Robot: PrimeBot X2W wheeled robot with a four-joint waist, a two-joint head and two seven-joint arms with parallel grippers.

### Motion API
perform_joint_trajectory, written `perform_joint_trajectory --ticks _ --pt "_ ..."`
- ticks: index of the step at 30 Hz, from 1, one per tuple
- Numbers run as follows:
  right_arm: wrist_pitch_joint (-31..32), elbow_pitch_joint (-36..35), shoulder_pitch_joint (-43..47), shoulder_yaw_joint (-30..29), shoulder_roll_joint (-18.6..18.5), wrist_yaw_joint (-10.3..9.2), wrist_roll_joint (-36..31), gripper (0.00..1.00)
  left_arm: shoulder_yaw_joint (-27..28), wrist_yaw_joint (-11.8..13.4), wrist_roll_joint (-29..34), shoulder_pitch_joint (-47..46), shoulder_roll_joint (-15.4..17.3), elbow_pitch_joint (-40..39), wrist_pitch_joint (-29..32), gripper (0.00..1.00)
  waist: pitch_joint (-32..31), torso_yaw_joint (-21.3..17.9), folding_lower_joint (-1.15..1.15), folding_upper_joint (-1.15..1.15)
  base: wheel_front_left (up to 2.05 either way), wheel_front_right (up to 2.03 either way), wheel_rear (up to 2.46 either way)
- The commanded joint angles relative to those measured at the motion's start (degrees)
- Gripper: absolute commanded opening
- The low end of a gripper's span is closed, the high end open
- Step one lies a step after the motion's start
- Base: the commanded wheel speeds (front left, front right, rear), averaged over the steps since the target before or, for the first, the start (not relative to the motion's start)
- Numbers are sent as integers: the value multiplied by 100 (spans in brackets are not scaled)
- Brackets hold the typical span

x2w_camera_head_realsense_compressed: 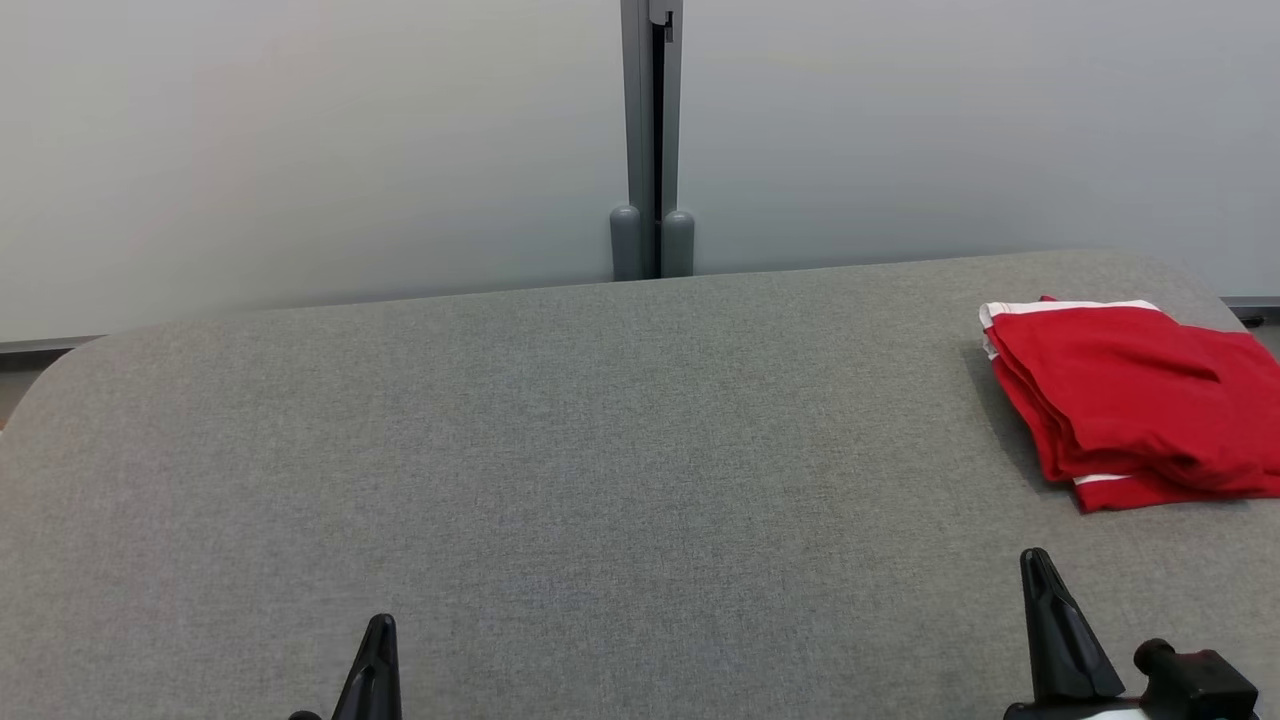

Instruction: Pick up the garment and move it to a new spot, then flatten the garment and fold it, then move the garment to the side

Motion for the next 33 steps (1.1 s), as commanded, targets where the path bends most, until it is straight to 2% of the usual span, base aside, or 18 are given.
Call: perform_joint_trajectory --ticks 1,2,15,33 --pt "54 -88 -104 -21 -24 0 372 0 38 -44 -355 -89 27 -93 43 0 7 1 0 0 0 0 0" --pt "104 -75 -141 -36 -40 0 624 0 63 -76 -603 -144 47 -65 89 0 12 1 0 0 0 0 0" --pt "396 5 -355 -121 -106 0 2080 0 197 -312 -2036 -498 138 178 359 0 43 5 0 0 0 0 0" --pt "739 74 -568 -241 -150 -1 3649 0 379 -554 -3575 -862 205 393 678 0 86 9 0 0 0 0 0"
